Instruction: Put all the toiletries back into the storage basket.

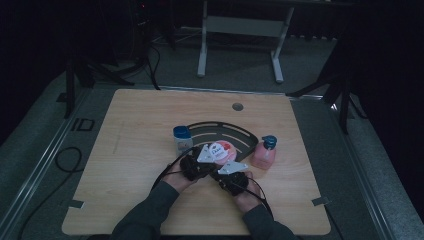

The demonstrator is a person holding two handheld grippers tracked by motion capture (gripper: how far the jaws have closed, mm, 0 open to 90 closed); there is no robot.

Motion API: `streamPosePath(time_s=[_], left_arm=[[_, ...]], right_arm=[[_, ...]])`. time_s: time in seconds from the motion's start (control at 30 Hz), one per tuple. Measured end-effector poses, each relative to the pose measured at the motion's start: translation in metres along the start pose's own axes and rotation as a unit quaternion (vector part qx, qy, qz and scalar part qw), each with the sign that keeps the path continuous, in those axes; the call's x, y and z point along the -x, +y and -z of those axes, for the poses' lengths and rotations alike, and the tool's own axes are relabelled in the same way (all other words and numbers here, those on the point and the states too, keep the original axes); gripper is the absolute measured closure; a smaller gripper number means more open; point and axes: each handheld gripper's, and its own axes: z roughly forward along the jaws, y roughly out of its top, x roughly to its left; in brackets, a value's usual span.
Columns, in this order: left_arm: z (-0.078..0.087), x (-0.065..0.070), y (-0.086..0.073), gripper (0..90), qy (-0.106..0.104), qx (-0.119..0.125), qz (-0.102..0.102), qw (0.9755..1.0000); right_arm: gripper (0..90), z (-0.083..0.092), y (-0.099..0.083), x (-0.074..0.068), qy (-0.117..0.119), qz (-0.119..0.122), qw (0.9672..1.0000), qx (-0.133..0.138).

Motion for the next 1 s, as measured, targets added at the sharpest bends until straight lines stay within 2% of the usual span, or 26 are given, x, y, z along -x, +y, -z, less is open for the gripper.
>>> streamPosePath(time_s=[0.5,0.8,0.9,1.0], left_arm=[[-0.014,-0.014,0.011,89.4,0.017,0.004,0.017,0.9997],[-0.025,-0.016,0.021,89.4,0.028,0.010,0.032,0.9991],[-0.025,-0.016,0.020,89.4,0.031,0.010,0.032,0.9989],[-0.021,-0.017,0.017,89.3,0.041,0.016,0.042,0.9981]], right_arm=[[90.0,0.000,0.000,0.000,0.002,-0.006,1.0000,-0.001],[90.0,0.000,0.000,0.000,0.001,-0.006,1.0000,-0.001],[90.0,0.000,0.000,0.000,0.001,-0.006,1.0000,-0.001],[90.0,0.000,0.000,0.000,0.002,-0.006,1.0000,-0.001]])
